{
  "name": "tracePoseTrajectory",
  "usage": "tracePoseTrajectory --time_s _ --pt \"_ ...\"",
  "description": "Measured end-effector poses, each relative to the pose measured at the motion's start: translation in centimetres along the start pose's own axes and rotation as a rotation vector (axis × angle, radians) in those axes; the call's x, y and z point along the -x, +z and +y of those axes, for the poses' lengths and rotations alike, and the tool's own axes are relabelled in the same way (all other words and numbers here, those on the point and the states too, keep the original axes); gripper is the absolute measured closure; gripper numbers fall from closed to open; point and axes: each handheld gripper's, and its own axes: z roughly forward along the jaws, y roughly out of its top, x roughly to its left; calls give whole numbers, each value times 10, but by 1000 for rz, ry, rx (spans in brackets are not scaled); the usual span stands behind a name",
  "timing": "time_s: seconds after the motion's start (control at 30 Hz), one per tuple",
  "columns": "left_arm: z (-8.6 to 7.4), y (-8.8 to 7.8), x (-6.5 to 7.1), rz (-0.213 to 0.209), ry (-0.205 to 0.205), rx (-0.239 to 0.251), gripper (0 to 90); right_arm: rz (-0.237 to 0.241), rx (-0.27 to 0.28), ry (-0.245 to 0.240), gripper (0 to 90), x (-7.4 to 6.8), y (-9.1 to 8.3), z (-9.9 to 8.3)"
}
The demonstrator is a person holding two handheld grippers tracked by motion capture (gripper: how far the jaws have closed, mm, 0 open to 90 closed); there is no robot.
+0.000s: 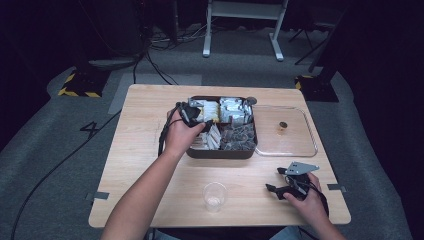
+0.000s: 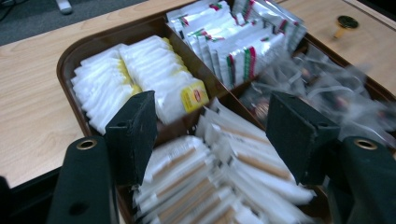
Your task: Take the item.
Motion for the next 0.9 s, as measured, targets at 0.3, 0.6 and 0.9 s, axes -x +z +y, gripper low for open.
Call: tracePoseTrajectory --time_s 0.3,0.6,0.9 --pt "19 33 -15 4 -26 -40 394 -3 0 4 170 0 1 1" --pt "21 62 -33 39 -72 -93 444 -5 -1 3 170 0 1 1" --pt "22 82 -34 48 -61 -164 479 -5 0 5 170 0 1 1"
